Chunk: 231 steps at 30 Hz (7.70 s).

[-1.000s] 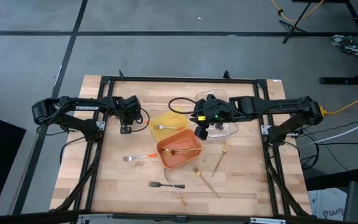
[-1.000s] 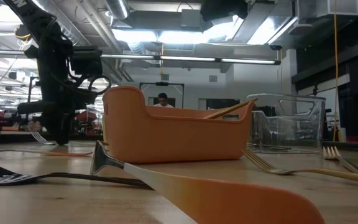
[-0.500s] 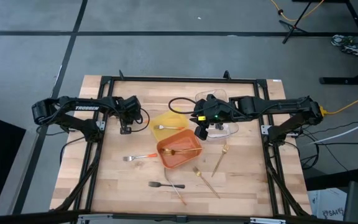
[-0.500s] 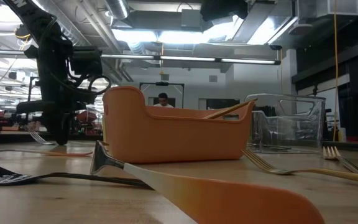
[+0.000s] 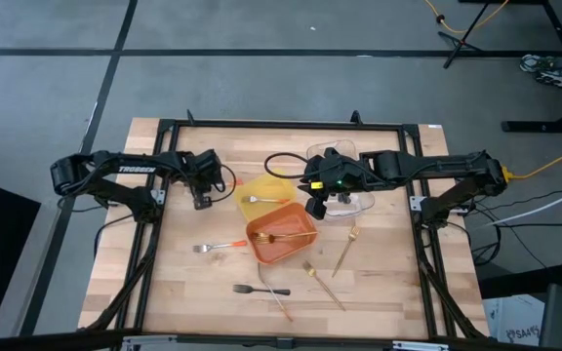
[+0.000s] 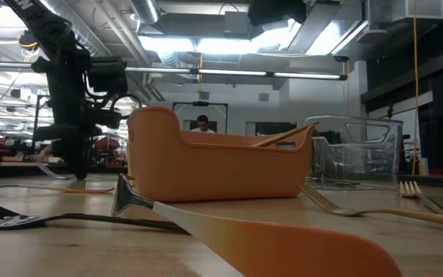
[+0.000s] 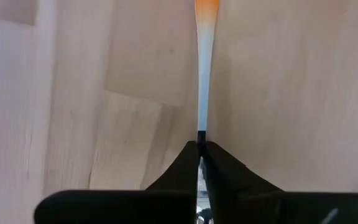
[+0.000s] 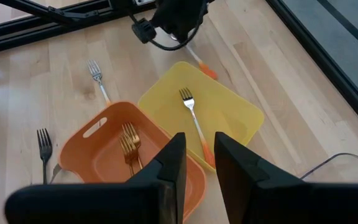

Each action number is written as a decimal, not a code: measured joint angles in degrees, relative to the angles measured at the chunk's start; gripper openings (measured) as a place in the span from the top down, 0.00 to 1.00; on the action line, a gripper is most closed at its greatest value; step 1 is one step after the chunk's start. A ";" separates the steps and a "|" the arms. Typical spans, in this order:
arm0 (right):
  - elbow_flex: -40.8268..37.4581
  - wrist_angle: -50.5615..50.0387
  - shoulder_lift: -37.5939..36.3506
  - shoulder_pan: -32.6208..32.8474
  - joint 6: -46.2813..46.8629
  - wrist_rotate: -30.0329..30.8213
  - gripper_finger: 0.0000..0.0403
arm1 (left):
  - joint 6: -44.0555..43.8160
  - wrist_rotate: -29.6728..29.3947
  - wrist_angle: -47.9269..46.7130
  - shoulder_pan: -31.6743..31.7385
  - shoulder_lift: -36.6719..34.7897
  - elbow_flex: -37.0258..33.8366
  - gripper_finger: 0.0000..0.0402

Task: Sort silverware by color (type)
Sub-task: Put the orange fork into the yellow bin, then put the gold fork into the orange bin

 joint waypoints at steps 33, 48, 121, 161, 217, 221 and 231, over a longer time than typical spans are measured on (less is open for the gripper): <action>0.00 -0.04 0.02 0.01 -0.01 -0.02 0.82 | -26.23 8.42 18.54 -4.19 0.04 18.63 0.99; 0.00 -0.02 0.02 0.00 -0.02 0.00 0.82 | -34.08 -3.45 21.65 -19.62 1.41 18.64 0.98; 0.00 -1.11 4.02 -0.11 -0.02 -0.91 0.82 | -4.90 -7.35 20.66 -23.33 19.53 18.64 0.81; 12.35 -30.39 2.39 4.14 6.34 5.77 0.82 | -5.10 -7.70 4.52 -24.79 -1.53 31.73 0.81; 8.50 -40.79 21.47 26.01 113.85 -5.55 0.82 | -11.01 -7.33 -31.90 -24.77 -32.40 31.63 0.81; 8.50 -44.52 23.84 24.81 113.12 -3.49 0.82 | -11.19 -7.33 -31.87 -24.77 -32.18 31.63 0.81; 0.72 -40.70 25.73 23.51 111.24 -0.79 0.82 | -12.90 -7.35 -31.82 -24.77 -32.20 31.63 0.81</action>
